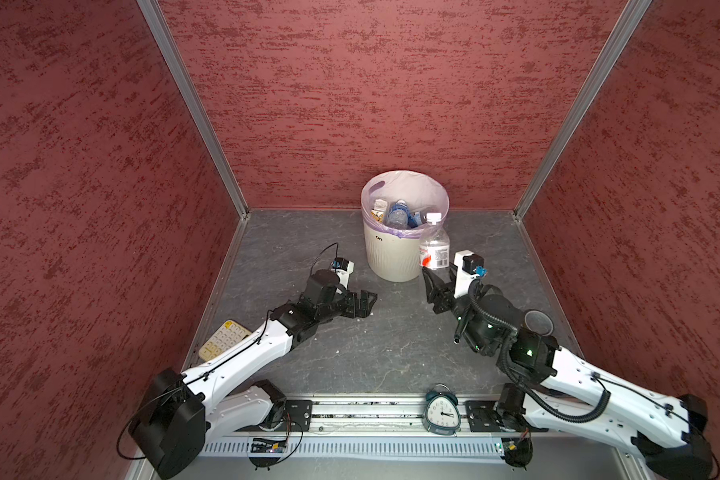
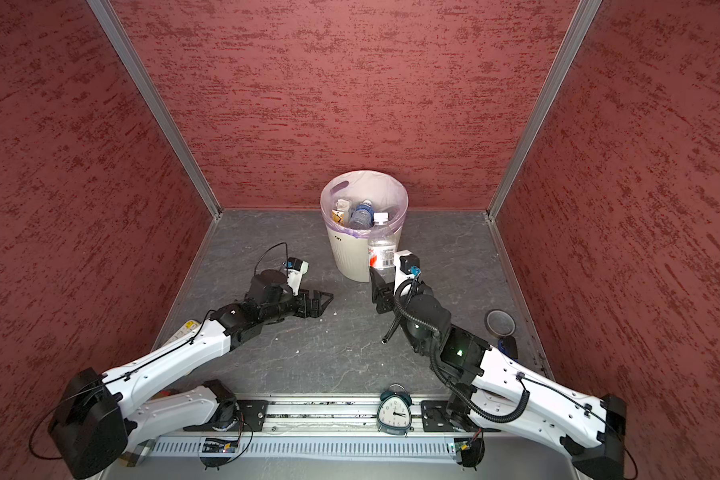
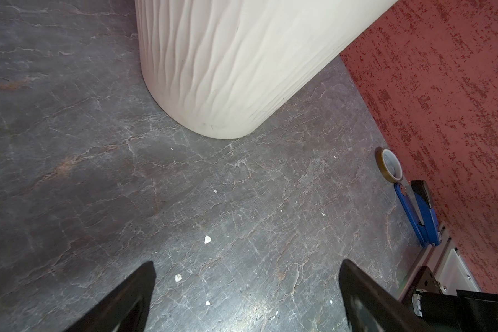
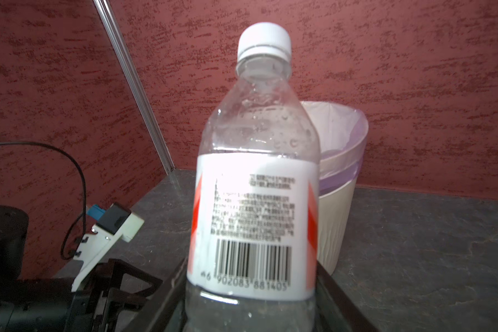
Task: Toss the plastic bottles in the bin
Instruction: 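Carry the red-label bottle over the bin and open the right gripper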
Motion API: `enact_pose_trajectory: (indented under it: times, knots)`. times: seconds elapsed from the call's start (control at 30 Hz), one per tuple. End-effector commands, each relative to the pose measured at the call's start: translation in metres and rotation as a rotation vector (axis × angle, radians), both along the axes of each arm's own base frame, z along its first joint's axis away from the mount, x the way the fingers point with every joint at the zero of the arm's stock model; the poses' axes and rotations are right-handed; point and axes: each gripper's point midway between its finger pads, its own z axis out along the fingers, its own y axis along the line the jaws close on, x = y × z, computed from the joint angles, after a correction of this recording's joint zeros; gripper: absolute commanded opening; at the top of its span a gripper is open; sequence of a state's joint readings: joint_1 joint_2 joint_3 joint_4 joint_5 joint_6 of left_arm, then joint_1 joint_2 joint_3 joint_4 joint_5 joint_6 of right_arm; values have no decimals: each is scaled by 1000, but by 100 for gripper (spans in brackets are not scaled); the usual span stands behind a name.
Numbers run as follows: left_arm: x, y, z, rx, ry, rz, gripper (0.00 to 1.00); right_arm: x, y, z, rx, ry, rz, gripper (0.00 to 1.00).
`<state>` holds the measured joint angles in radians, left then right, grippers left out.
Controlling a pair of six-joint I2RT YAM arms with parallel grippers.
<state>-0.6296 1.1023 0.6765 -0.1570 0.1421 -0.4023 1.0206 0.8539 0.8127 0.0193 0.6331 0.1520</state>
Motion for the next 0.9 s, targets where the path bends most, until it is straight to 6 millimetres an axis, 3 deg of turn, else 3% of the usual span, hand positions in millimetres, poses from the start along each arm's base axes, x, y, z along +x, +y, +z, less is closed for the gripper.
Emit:
enact_pose_trajectory:
  times: [0.0, 0.1, 0.2, 0.3, 0.37, 0.43, 0.53, 0.87]
  knots:
    - [-2, 6, 6, 4, -36, 14, 100, 14, -1, 52, 27, -108, -68, 61]
    - [-6, 11, 6, -4, -37, 30, 100, 50, 3, 87, 25, -137, -109, 60]
    - [-11, 16, 5, -11, -37, 48, 100, 109, 6, 110, 25, -126, -145, 60]
    - [-17, 22, 6, -18, -37, 64, 99, 173, 13, 108, -17, -67, -168, 84]
    - [-21, 27, 6, -11, -35, 74, 99, 199, 19, 99, -36, -45, -154, 98]
    - [-25, 33, 6, -7, -38, 87, 100, 218, 15, 92, -34, -20, -171, 99]
    - [-29, 39, 4, 0, -37, 101, 100, 219, 8, 96, -19, -18, -189, 99]
    - [-19, 44, 14, 16, -60, 116, 99, 162, -19, 129, 48, -84, -148, 99]
